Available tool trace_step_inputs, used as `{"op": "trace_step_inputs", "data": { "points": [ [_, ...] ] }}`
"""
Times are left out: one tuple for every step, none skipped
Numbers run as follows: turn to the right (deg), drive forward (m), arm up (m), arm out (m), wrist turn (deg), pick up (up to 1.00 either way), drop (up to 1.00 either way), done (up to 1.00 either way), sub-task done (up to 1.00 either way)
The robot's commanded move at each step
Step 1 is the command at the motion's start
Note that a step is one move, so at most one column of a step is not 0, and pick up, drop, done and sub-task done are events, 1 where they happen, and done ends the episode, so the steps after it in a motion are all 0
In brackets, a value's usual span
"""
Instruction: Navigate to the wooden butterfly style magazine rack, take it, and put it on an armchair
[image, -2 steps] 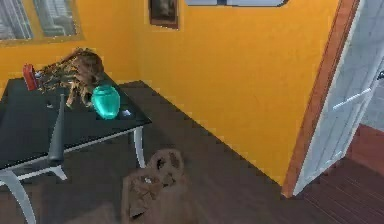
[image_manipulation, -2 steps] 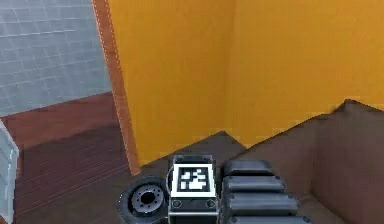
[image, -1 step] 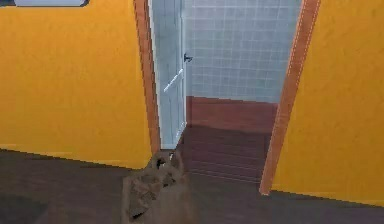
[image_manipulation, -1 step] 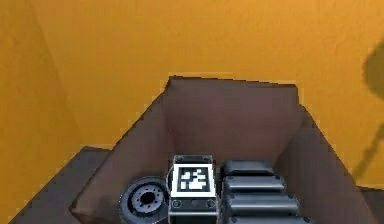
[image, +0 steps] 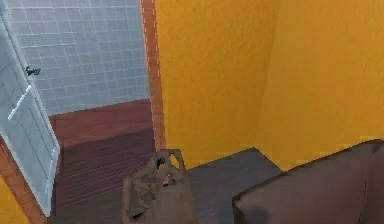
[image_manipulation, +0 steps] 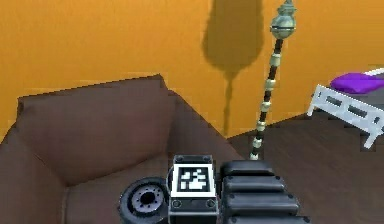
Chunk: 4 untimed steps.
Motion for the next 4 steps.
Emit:
{"op": "trace_step_inputs", "data": {
  "points": [
    [0.0,0.10,0.00,0.00,0.0,0.00,0.00,0.00,0.00],
    [-39.0,0.00,0.00,0.00,0.0,0.00,0.00,0.00,0.00],
    [27.0,0.00,0.00,0.00,0.0,0.00,0.00,0.00,0.00],
    [3.0,0.00,0.00,0.00,0.0,0.00,0.00,0.00,0.00]
  ]
}}
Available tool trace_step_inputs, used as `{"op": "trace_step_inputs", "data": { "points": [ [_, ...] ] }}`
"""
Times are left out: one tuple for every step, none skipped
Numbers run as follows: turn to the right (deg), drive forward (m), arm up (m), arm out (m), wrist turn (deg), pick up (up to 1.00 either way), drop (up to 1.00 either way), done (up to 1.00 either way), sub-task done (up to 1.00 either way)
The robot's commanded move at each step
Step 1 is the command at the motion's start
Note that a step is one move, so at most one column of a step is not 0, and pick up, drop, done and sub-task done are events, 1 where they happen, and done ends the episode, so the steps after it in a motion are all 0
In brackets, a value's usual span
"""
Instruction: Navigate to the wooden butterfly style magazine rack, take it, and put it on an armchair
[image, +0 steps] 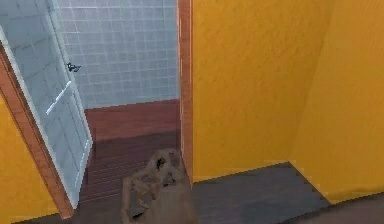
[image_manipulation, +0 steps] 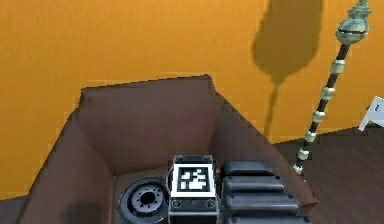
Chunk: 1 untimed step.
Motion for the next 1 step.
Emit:
{"op": "trace_step_inputs", "data": {
  "points": [
    [0.0,0.00,0.00,0.36,0.0,0.00,0.00,0.00,0.00]
  ]
}}
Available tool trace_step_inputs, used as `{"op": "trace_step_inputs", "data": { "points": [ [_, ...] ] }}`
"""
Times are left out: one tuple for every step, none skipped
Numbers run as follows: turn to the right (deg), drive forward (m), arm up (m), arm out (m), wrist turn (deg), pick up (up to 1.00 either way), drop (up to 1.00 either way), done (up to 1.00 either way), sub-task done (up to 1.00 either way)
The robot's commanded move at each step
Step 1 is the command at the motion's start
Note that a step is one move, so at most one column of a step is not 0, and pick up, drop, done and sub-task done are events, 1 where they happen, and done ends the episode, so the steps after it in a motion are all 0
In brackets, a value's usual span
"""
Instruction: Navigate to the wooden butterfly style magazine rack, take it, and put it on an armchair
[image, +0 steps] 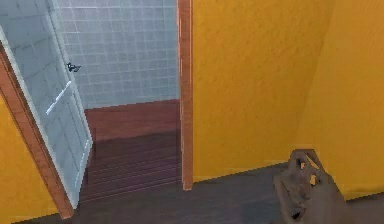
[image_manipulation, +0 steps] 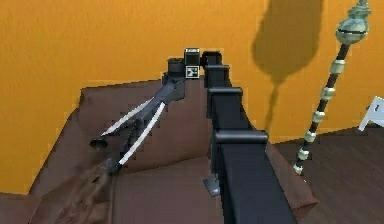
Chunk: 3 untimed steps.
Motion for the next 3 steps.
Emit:
{"op": "trace_step_inputs", "data": {
  "points": [
    [0.0,0.00,0.00,0.00,45.0,0.00,0.00,0.00,0.00],
    [0.0,0.00,0.00,0.00,45.0,0.00,0.00,0.00,0.00],
    [0.0,0.00,0.00,0.00,36.0,0.00,0.00,0.00,0.00]
  ]
}}
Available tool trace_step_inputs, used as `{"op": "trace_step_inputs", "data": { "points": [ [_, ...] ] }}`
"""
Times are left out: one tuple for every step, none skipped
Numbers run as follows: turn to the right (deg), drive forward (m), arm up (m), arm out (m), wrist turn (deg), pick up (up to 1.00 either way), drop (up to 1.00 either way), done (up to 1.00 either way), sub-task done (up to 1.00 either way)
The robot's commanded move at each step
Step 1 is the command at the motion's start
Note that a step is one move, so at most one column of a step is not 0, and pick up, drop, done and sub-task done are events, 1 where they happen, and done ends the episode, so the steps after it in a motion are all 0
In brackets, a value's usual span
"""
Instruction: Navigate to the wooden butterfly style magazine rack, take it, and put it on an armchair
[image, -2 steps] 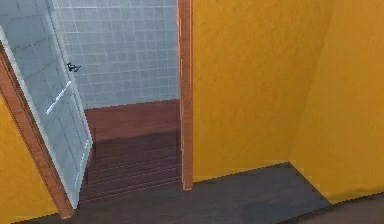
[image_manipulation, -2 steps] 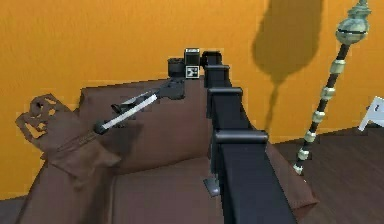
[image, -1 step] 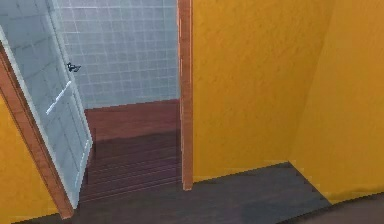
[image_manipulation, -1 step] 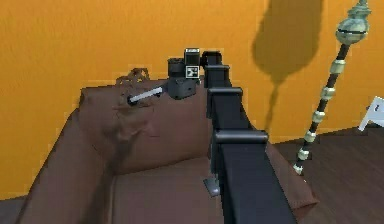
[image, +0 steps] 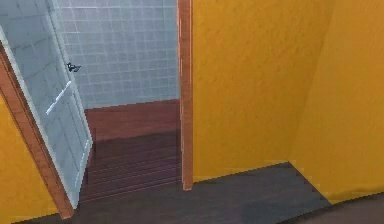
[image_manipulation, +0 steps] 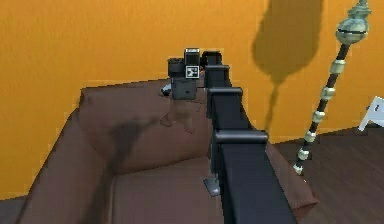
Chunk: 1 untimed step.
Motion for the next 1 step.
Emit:
{"op": "trace_step_inputs", "data": {
  "points": [
    [0.0,0.00,-0.30,0.00,0.0,0.00,0.00,0.00,0.00]
  ]
}}
